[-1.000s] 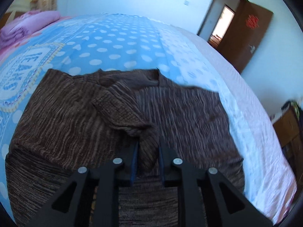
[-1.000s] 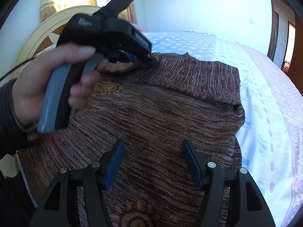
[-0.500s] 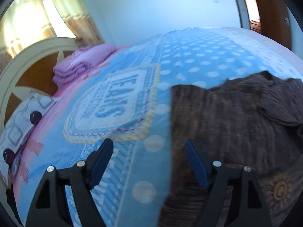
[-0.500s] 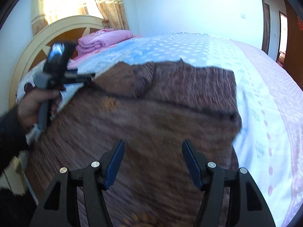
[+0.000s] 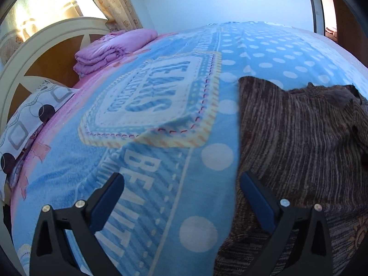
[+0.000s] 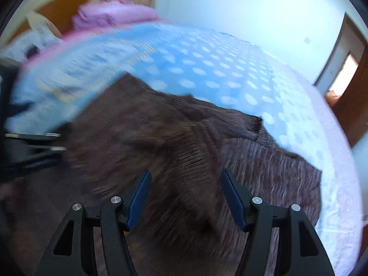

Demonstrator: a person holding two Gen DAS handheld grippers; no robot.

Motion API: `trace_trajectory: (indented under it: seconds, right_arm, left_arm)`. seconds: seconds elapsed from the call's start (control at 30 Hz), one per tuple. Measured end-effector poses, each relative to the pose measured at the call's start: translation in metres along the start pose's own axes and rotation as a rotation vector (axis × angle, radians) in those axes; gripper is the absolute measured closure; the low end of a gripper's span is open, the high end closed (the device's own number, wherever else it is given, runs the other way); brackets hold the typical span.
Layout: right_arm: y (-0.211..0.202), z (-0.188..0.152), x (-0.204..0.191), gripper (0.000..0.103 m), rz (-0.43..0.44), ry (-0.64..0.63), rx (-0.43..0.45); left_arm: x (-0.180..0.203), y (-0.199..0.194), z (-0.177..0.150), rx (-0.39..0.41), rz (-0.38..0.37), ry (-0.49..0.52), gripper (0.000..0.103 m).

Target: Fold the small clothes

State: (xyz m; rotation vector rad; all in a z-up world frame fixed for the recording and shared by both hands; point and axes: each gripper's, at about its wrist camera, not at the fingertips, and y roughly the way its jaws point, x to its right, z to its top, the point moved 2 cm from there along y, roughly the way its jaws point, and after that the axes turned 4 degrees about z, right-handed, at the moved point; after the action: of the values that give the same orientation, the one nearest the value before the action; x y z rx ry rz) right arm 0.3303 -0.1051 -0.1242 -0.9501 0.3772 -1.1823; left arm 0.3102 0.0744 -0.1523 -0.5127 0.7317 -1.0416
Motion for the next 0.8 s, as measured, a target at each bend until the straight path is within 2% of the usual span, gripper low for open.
trace_trajectory:
  seconds: [0.1,0.13,0.23,0.3,0.37,0.43,0.47,0.57,0.63,0.73,0.8]
  right_arm:
    - [0.005,-0.001,0.041,0.039,-0.075,0.154,0.011]
    - [0.004,-0.007,0.066,0.039,-0.129,0.229,0.005]
    - [-0.001,-0.029,0.12,0.039,-0.203,0.378,-0.031]
    - [-0.009,-0.042,0.141,0.039,-0.197,0.439,-0.031]
    - [-0.029,-0.048,0.144,0.039,-0.08,0.49,0.04]
    - [-0.046,-0.046,0.126,0.039,0.056,0.481,0.097]
    - [-0.054,-0.044,0.109,0.039,0.136,0.446,0.123]
    - [-0.061,-0.042,0.06,0.039,0.287,0.318,0.124]
    - [-0.054,-0.046,0.038,0.039,0.343,0.271,0.089]
    - [-0.038,-0.06,0.032,0.04,0.377,0.276,0.021]
    - [-0.042,-0.064,0.027,0.04,0.371,0.252,0.037]
  left_arm:
    - [-0.003,0.001,-0.002,-0.002,0.006,-0.021,0.0]
    - [-0.005,0.001,-0.002,-0.003,0.008,-0.032,0.0]
    - [-0.011,0.005,-0.003,-0.019,0.01,-0.069,0.0]
    - [-0.013,0.007,-0.003,-0.027,-0.011,-0.076,0.0]
    - [-0.013,0.006,-0.003,-0.021,-0.022,-0.076,0.0]
    - [-0.014,0.004,-0.004,-0.012,-0.033,-0.084,0.0]
    - [-0.016,0.004,-0.004,-0.013,-0.038,-0.088,0.0]
    - [-0.017,0.005,-0.005,-0.021,-0.044,-0.094,0.0]
    - [-0.016,0.005,-0.006,-0.023,-0.039,-0.089,0.0]
    - [-0.016,0.004,-0.007,-0.027,-0.029,-0.083,0.0]
    - [-0.018,0.006,-0.008,-0.035,-0.033,-0.087,0.0]
